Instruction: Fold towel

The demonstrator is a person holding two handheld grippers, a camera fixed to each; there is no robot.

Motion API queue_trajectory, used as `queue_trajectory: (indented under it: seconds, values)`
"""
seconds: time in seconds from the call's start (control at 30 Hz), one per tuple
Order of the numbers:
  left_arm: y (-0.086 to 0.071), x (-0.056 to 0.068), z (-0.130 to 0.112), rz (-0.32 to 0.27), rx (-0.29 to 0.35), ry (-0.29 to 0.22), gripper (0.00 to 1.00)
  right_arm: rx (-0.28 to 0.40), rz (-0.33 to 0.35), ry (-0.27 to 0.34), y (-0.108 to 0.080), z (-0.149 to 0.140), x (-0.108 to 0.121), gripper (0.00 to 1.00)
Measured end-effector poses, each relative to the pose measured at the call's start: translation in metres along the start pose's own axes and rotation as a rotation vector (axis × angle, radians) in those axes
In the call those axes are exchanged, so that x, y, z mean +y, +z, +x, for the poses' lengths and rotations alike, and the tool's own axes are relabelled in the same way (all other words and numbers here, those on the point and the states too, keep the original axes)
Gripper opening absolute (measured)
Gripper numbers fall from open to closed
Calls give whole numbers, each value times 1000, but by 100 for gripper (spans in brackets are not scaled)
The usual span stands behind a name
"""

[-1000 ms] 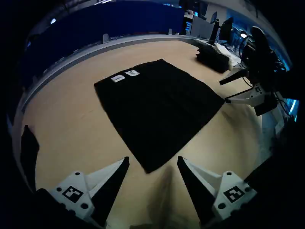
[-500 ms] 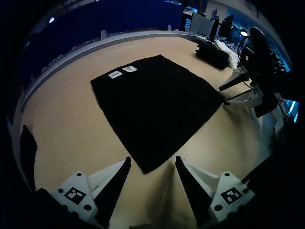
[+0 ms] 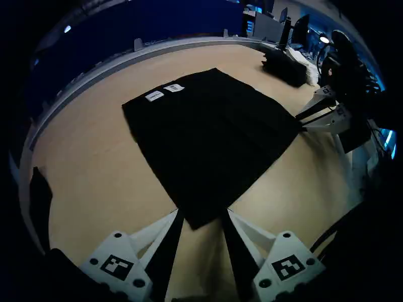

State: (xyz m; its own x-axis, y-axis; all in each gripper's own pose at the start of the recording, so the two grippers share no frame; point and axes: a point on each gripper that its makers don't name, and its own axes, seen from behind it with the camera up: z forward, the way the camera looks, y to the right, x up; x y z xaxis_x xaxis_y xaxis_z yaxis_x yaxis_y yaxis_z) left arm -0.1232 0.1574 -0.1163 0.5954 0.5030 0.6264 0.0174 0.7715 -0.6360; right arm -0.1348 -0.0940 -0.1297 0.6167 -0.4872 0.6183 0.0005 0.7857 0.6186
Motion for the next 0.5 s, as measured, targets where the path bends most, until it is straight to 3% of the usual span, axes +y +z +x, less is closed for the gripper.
queue_trajectory:
  seconds: [0.17,0.37,0.5]
  values:
    - [0,-1,-1,13,-3,15,51,-2,0,-8,0,0,-1,32]
    - [0,3,0,13,-4,29,38,-6,1,-12,1,2,3,18]
    - [1,0,0,19,-6,22,20,-4,-12,-23,2,4,5,15]
